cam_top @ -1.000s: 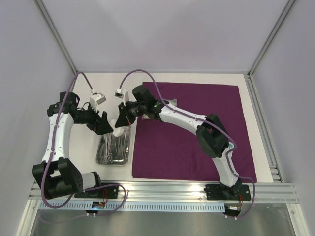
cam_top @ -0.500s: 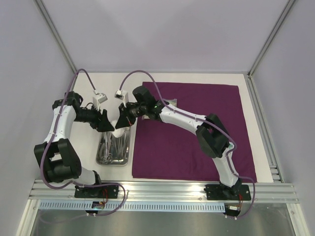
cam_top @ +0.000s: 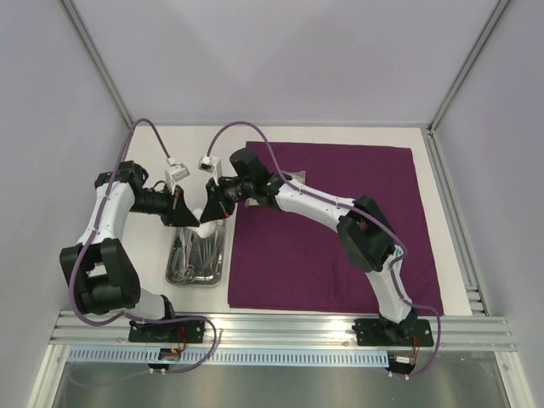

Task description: Prepare the surgical pack

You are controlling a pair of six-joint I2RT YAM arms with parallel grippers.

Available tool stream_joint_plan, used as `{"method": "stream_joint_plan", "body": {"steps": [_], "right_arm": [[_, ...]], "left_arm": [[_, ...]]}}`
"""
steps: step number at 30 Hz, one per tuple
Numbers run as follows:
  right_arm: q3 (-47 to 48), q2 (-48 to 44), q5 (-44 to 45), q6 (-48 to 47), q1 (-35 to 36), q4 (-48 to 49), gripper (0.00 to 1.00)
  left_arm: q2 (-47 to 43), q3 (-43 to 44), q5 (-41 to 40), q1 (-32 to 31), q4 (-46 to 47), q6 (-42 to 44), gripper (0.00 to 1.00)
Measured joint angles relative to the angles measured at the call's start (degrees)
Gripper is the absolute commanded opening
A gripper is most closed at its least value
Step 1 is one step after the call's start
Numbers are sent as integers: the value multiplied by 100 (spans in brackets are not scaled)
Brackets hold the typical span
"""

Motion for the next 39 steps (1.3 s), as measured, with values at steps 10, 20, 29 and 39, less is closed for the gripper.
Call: {"method": "stream_joint_plan", "body": {"steps": [10, 20, 29, 39], "right_arm": [[-4, 184, 109, 756, -273, 225, 47], [-820, -138, 525, 1099, -664, 472, 47], [-992, -415, 566, 1095, -579, 549, 46], [-1005, -415, 564, 1069, -579, 544, 46]], "left_arm": [[52, -455, -769, -4, 1165, -1731, 0], [1213, -275, -1360, -7, 1947, -3512, 0], [1209, -702, -852, -7, 3248, -4690, 0], [1464, -861, -1207, -7, 3657, -5110, 0]]}}
